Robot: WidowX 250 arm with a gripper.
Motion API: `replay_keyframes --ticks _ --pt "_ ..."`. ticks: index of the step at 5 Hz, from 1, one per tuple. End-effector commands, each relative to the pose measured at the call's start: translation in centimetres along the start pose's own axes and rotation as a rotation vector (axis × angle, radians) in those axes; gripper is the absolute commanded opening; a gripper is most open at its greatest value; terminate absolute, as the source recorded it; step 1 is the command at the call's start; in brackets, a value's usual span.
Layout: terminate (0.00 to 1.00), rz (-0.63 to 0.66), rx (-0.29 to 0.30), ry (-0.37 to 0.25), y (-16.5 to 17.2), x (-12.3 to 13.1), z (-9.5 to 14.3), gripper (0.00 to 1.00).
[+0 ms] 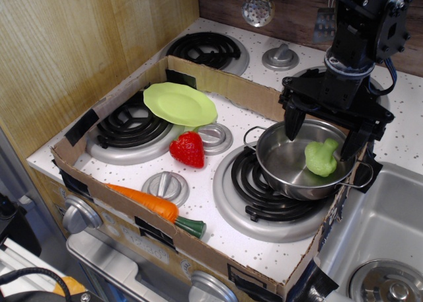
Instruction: Take broccoli out of pan
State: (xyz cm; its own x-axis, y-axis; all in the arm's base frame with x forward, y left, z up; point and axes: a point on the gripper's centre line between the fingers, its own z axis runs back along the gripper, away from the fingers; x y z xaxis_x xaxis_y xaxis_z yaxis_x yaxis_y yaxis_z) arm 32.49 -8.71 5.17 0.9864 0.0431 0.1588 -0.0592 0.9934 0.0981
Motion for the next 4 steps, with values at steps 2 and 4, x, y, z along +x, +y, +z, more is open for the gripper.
replay_keyframes --ticks 2,4 --pt "0.00 0.069 0.021 -0.039 -0.5 0.3 0.1 0.00" --pt "0.00 0.132 0.001 -0.038 -0.7 -0.3 2.3 0.00"
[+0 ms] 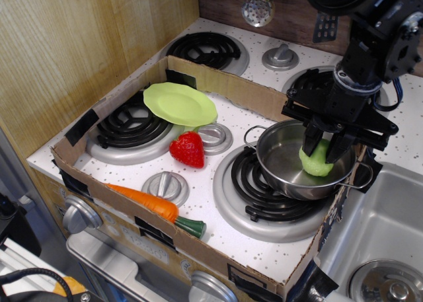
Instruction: Take broccoli out of pan
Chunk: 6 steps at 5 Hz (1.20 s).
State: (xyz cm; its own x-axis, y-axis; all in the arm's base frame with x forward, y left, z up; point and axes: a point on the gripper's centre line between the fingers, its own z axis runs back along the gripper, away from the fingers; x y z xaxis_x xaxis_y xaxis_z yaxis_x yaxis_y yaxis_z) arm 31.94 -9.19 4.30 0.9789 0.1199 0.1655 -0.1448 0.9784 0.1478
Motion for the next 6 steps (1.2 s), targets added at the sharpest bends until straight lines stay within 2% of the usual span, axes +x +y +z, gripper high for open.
replay_keyframes --ticks 1,2,4,5,6 --pt "0.00 0.110 -0.109 -0.013 0.6 0.9 5.6 0.00" --pt "0.00 0.120 -0.120 -0.059 1.5 0.9 6.8 0.00" --pt "0.00 0.097 -0.074 -0.067 6.8 -0.6 7.1 0.00" --pt "0.00 0.066 -0.039 -0.045 10.1 -1.4 6.6 0.00" --pt "0.00 0.032 0.002 -0.064 13.3 -2.8 5.4 0.00"
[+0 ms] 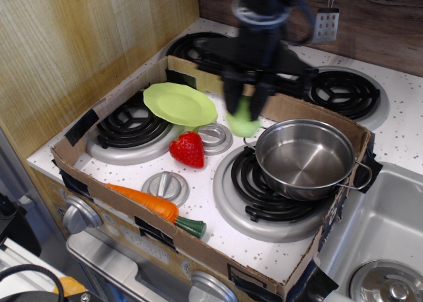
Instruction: Take broccoli out of pan
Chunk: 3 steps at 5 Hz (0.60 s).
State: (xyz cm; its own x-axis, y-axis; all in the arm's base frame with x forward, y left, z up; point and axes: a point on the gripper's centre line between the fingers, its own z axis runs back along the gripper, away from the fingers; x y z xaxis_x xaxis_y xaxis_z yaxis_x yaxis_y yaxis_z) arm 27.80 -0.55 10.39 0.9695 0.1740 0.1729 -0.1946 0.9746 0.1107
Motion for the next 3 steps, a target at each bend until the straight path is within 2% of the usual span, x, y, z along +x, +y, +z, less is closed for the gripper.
replay_keyframes --ticks 1,2,3 --pt "0.00 -0.015 0.008 -0.092 6.8 -1.9 -1.2 0.00" --pt "0.00 -0.054 0.020 -0.139 9.3 -2.7 -3.9 0.00" --pt "0.00 -0.056 -0.023 -0.156 10.5 -3.1 -6.7 0.00"
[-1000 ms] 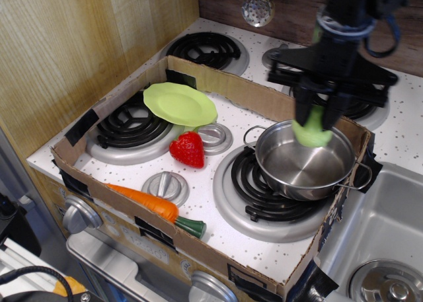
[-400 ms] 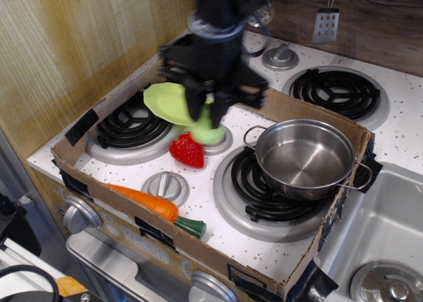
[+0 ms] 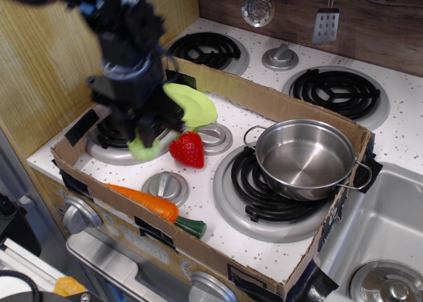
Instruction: Take broccoli out of pan
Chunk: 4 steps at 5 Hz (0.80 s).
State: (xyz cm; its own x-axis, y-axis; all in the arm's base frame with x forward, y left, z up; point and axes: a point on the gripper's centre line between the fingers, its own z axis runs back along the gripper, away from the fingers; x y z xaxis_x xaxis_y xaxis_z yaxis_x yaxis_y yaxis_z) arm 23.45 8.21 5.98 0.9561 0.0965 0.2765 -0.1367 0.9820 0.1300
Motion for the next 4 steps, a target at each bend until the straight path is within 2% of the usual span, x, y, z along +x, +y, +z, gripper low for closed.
replay_keyframes --ticks 1,2,3,4 --pt "0.00 -0.002 -0.038 -0.078 1.8 0.2 -3.0 0.00" --pt "0.00 -0.006 -0.039 -0.102 1.6 0.4 -3.2 1.00" --pt "0.00 -0.026 -0.019 -0.096 1.6 0.7 -2.0 1.00" --pt "0.00 -0.037 0.002 -0.064 1.6 1.1 -0.3 1.00"
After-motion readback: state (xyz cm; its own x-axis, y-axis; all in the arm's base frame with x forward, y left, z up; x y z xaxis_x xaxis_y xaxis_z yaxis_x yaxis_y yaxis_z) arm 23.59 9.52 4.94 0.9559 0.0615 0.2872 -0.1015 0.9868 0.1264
